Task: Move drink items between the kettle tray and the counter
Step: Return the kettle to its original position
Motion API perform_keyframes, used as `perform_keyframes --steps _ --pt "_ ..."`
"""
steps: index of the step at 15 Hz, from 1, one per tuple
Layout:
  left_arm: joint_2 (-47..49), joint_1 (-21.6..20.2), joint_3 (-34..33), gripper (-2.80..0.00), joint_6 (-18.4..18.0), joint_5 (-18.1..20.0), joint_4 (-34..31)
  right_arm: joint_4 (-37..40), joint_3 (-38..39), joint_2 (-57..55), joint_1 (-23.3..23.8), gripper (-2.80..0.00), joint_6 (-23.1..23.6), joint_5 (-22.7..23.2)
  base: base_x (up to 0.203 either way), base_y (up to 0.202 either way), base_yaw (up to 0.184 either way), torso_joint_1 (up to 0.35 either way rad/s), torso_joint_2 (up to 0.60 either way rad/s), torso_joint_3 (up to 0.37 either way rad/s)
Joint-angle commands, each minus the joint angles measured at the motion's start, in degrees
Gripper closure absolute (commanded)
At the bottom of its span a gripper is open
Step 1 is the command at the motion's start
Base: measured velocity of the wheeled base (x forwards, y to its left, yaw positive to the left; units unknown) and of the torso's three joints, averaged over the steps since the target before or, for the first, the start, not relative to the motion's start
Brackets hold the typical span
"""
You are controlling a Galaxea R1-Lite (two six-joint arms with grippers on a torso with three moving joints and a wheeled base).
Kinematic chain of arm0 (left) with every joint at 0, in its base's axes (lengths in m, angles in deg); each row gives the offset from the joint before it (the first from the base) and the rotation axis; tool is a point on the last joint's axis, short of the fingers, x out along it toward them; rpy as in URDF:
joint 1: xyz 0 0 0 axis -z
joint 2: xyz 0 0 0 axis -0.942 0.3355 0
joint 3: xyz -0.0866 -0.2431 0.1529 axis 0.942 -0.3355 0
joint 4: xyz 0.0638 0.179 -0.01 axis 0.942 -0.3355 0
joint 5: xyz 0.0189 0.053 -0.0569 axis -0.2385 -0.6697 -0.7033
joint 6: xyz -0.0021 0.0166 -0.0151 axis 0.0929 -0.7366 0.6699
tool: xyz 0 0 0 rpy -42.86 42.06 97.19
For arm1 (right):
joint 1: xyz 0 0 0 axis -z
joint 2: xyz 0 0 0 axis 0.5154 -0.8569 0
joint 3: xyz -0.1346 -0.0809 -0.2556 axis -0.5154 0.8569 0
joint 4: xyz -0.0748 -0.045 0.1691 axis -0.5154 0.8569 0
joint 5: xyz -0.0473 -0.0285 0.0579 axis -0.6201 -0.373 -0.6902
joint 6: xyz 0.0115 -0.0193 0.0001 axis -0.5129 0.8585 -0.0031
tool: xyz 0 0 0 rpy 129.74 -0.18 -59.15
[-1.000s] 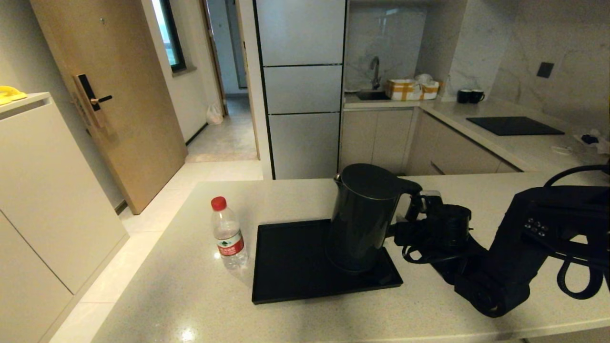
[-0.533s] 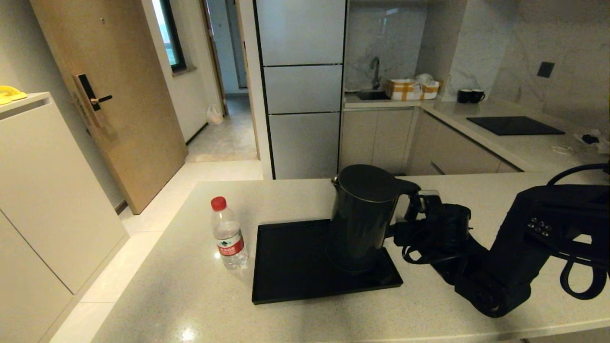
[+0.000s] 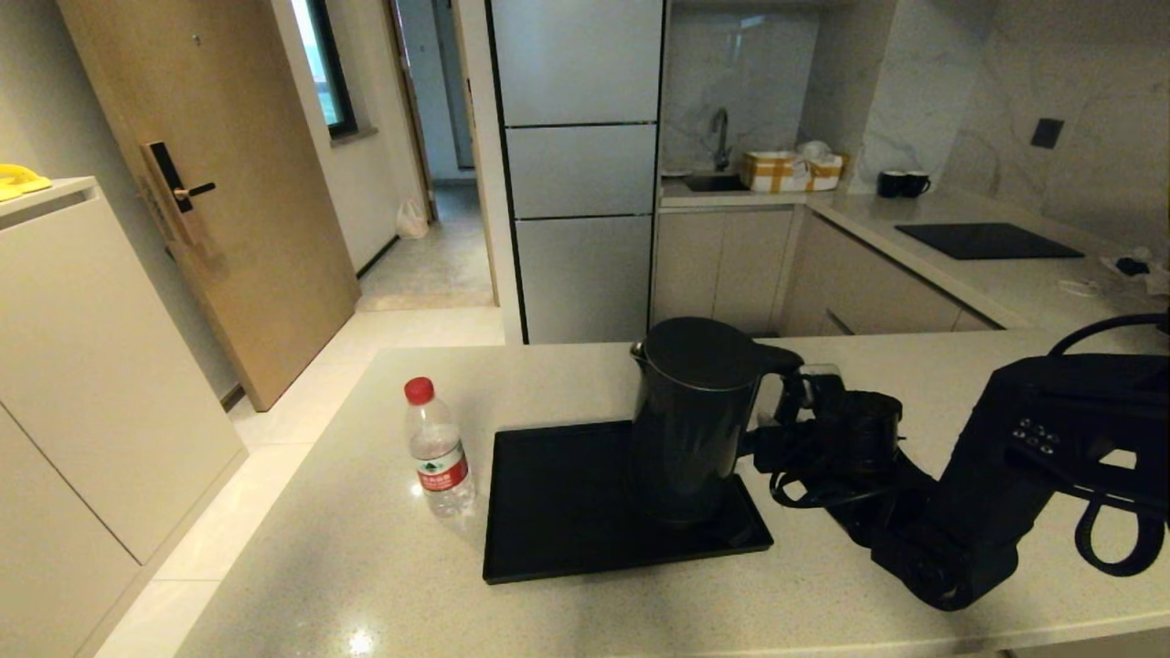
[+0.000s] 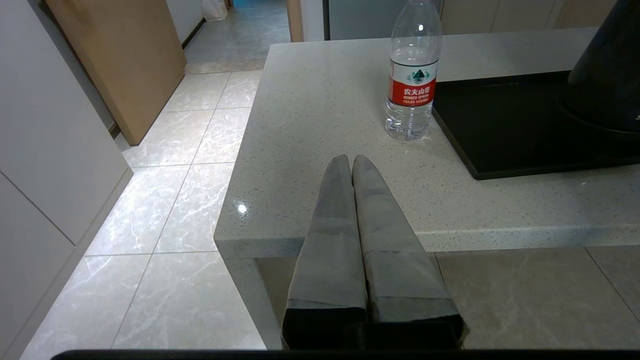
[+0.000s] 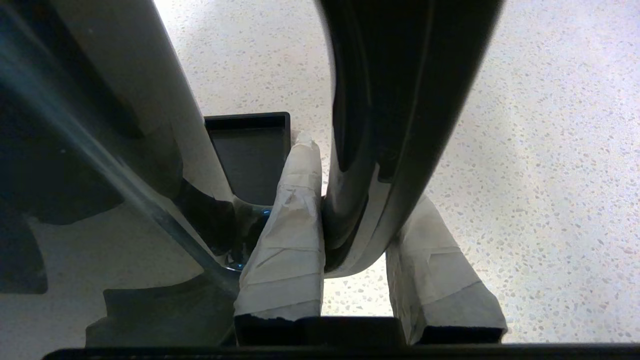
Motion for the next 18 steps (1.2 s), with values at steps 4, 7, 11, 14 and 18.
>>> perform_keyframes --steps 4,7,11,14,18 --pt "0.01 -0.02 -0.01 0.0 -0.01 -0.02 0.01 -0.52 0.09 0.01 -0.13 0.0 -0.06 -0.1 0.0 0.0 0.0 0.0 0.0 0.0" --pt "0.07 -0.02 -0.01 0.0 -0.01 -0.02 0.01 -0.52 0.17 -0.16 -0.13 0.0 -0.06 -0.1 0.0 0.0 0.0 0.0 0.0 0.0" --pt "0.03 -0.02 -0.01 0.0 -0.01 -0.02 0.01 -0.22 0.17 0.01 -0.34 0.0 -0.1 -0.1 0.0 0.0 0.0 0.0 0.0 0.0" --pt "0.07 -0.02 -0.01 0.0 -0.01 -0.02 0.01 -0.26 0.17 -0.08 -0.57 0.0 -0.15 -0.1 0.0 0.0 0.0 0.0 0.0 0.0" --pt "-0.01 -0.02 -0.01 0.0 -0.01 -0.02 0.01 -0.26 0.26 -0.25 -0.57 0.0 -0.15 -0.1 0.0 0.0 0.0 0.0 0.0 0.0"
